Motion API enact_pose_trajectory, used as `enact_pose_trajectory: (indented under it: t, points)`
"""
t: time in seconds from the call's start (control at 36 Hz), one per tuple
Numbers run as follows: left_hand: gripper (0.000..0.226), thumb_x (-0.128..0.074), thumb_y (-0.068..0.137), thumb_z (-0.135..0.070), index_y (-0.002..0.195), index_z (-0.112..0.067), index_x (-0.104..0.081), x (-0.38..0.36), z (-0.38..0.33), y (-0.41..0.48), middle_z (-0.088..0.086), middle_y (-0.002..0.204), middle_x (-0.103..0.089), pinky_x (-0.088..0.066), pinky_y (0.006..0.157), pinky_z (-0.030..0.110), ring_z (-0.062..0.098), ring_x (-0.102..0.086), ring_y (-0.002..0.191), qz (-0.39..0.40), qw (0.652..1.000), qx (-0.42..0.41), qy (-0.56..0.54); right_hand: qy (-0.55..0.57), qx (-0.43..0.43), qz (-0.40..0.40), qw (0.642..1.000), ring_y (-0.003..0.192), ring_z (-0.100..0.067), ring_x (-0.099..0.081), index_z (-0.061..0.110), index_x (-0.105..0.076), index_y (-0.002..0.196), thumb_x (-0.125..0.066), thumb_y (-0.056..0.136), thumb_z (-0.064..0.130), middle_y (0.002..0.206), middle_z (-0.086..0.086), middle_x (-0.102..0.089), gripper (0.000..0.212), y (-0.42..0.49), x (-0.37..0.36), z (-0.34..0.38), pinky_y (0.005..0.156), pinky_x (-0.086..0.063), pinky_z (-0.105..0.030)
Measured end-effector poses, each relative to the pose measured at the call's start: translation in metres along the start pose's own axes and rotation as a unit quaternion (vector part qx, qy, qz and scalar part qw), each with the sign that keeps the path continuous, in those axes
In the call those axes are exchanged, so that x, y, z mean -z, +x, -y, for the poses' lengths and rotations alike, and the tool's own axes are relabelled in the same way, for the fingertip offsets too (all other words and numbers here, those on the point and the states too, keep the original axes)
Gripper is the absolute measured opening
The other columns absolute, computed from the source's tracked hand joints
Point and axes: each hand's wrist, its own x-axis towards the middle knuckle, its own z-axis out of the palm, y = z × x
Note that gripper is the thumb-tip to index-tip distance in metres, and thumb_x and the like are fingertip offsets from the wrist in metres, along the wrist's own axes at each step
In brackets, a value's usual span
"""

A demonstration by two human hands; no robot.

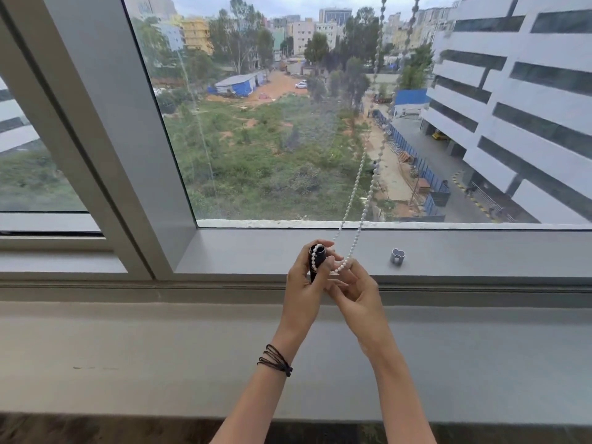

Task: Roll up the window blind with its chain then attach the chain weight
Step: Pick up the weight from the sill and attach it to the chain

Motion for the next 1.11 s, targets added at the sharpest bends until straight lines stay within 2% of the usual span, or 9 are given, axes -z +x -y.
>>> enact_pose_trajectory:
  t: [0.14, 0.25, 0.36, 0.44, 0.58, 0.83, 0.92, 1.0, 1.11]
  points:
    - [0.014, -0.052, 0.09, -0.027, 0.099, -0.035, -0.058, 0.005, 0.007, 0.001, -0.006, 0.09, -0.062, -0.049, 0.08, 0.017, 0.007, -0.06, 0.088, -0.005, 1.0, 0.02, 0.001, 0.036, -0.076, 0.025, 0.996, 0.091, -0.012, -0.069, 0.014, -0.066, 0.09, -0.048, 0.092, -0.004, 0.097, 0.003, -0.071, 0.025, 0.003, 0.011, 0.014, 0.077, -0.055, -0.019]
    - [0.013, -0.05, 0.091, -0.033, 0.099, -0.04, -0.058, 0.009, 0.009, 0.002, -0.002, 0.09, -0.061, -0.048, 0.084, 0.017, 0.008, -0.06, 0.091, -0.007, 1.0, 0.02, -0.004, -0.065, -0.13, 0.066, 0.987, 0.086, -0.015, -0.071, 0.017, -0.068, 0.097, -0.043, 0.096, 0.004, 0.107, 0.001, -0.07, 0.029, 0.011, 0.026, 0.022, 0.069, -0.057, -0.019]
    - [0.013, -0.051, 0.088, -0.043, 0.099, -0.04, -0.057, 0.012, 0.007, 0.007, -0.011, 0.081, -0.063, -0.046, 0.084, 0.023, 0.011, -0.059, 0.09, 0.006, 1.0, 0.021, 0.01, -0.275, -0.056, -0.123, 0.952, 0.062, -0.012, -0.066, 0.014, -0.065, 0.089, -0.043, 0.094, 0.0, 0.087, -0.013, -0.07, 0.027, 0.033, 0.052, 0.019, 0.061, -0.057, -0.025]
    - [0.017, -0.051, 0.086, -0.049, 0.1, -0.041, -0.056, 0.016, 0.005, 0.007, -0.012, 0.083, -0.063, -0.045, 0.077, 0.016, 0.005, -0.059, 0.088, 0.023, 0.999, 0.02, 0.026, -0.386, 0.005, -0.215, 0.897, 0.073, -0.015, -0.061, 0.009, -0.066, 0.095, -0.044, 0.091, -0.005, 0.095, -0.012, -0.068, 0.026, 0.046, 0.072, 0.013, 0.073, -0.052, -0.03]
    - [0.013, -0.051, 0.09, -0.033, 0.102, -0.031, -0.055, 0.019, 0.001, 0.008, -0.004, 0.087, -0.064, -0.042, 0.07, 0.011, 0.0, -0.057, 0.078, 0.031, 0.999, 0.016, 0.025, -0.494, -0.004, -0.147, 0.857, 0.12, -0.029, -0.049, 0.007, -0.061, 0.116, -0.039, 0.087, -0.013, 0.132, -0.014, -0.05, 0.041, 0.06, 0.089, 0.0, 0.099, -0.037, -0.028]
    - [0.02, -0.048, 0.096, -0.009, 0.1, -0.028, -0.054, 0.02, 0.001, 0.011, 0.009, 0.095, -0.062, -0.043, 0.072, 0.01, -0.004, -0.059, 0.082, 0.051, 0.996, 0.014, 0.065, -0.557, -0.083, -0.108, 0.819, 0.101, -0.031, -0.058, 0.003, -0.062, 0.114, -0.048, 0.084, -0.012, 0.117, -0.017, -0.059, 0.036, 0.067, 0.104, -0.012, 0.085, -0.046, -0.036]
    - [0.02, -0.05, 0.096, -0.008, 0.103, -0.026, -0.055, 0.021, 0.001, 0.011, 0.007, 0.095, -0.063, -0.044, 0.076, 0.011, 0.0, -0.061, 0.087, 0.053, 0.995, 0.008, 0.081, -0.548, -0.069, -0.125, 0.824, 0.101, -0.032, -0.059, 0.003, -0.064, 0.11, -0.054, 0.084, -0.01, 0.11, -0.018, -0.063, 0.031, 0.066, 0.106, -0.013, 0.082, -0.044, -0.032]
    - [0.018, -0.05, 0.095, -0.008, 0.105, -0.023, -0.055, 0.021, 0.001, 0.012, 0.006, 0.096, -0.063, -0.046, 0.079, 0.013, 0.003, -0.064, 0.092, 0.06, 0.994, 0.007, 0.086, -0.465, -0.01, -0.141, 0.874, 0.092, -0.03, -0.064, 0.003, -0.065, 0.103, -0.063, 0.081, -0.005, 0.099, -0.017, -0.067, 0.024, 0.064, 0.097, -0.006, 0.083, -0.049, -0.033]
    - [0.016, -0.049, 0.096, -0.011, 0.106, -0.023, -0.053, 0.02, 0.001, 0.013, 0.006, 0.095, -0.065, -0.044, 0.077, 0.015, 0.001, -0.061, 0.089, 0.071, 0.992, 0.001, 0.101, -0.329, 0.133, -0.16, 0.921, 0.088, -0.009, -0.063, 0.014, -0.064, 0.108, -0.067, 0.082, 0.006, 0.096, -0.001, -0.065, 0.028, 0.058, 0.07, 0.015, 0.08, -0.052, -0.017]
